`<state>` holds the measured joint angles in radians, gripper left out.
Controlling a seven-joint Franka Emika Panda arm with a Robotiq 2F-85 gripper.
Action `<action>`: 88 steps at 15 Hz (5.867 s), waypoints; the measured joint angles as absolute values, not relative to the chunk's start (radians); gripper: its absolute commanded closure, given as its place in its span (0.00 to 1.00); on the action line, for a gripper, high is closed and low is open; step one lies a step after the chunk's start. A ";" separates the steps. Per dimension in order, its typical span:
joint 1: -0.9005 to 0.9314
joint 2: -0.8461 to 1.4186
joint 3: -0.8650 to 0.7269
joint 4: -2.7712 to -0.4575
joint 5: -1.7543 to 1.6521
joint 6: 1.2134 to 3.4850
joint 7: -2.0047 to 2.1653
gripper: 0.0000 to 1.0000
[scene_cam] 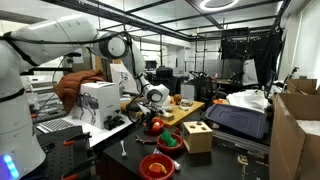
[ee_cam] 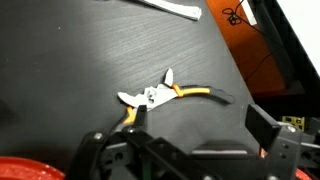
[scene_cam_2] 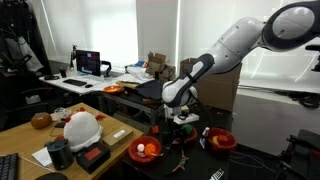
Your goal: Put the black object on top of the red bowl to the far right
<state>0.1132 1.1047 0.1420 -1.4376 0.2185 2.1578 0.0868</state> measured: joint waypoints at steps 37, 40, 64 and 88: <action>0.184 0.994 0.138 -1.874 0.700 2.774 0.467 0.00; 0.311 1.002 0.047 -1.843 0.640 2.765 0.643 0.00; 0.368 1.204 -0.064 -1.525 0.237 2.517 1.168 0.00; 0.331 1.211 -0.023 -1.508 0.237 2.541 1.164 1.00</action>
